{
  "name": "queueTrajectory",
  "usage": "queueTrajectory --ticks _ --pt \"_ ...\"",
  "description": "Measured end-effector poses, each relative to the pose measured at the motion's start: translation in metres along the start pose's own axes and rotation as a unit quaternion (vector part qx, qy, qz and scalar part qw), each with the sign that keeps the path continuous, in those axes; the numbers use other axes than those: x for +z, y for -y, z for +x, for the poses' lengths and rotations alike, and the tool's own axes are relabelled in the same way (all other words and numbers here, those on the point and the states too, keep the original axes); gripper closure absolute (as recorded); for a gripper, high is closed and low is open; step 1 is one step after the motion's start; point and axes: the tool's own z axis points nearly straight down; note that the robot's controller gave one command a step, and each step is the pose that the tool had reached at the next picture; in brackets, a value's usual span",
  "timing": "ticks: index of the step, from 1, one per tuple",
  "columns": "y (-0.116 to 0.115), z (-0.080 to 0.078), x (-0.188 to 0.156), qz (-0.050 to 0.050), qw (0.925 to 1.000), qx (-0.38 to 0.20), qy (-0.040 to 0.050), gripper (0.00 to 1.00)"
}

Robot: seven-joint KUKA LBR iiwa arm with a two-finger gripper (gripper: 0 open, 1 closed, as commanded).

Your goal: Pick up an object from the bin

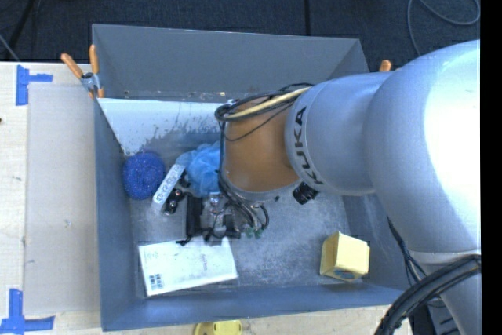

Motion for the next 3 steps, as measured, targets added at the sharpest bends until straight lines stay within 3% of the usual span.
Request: queueTrajectory --ticks 1,2,3 --pt "0.040 -0.014 -0.009 0.000 1.0000 0.007 -0.0014 1.00" --pt "0.032 0.004 -0.058 0.002 0.9998 0.017 -0.0039 1.00" --pt "-0.007 -0.022 -0.081 -0.001 0.9999 0.011 0.0047 1.00"
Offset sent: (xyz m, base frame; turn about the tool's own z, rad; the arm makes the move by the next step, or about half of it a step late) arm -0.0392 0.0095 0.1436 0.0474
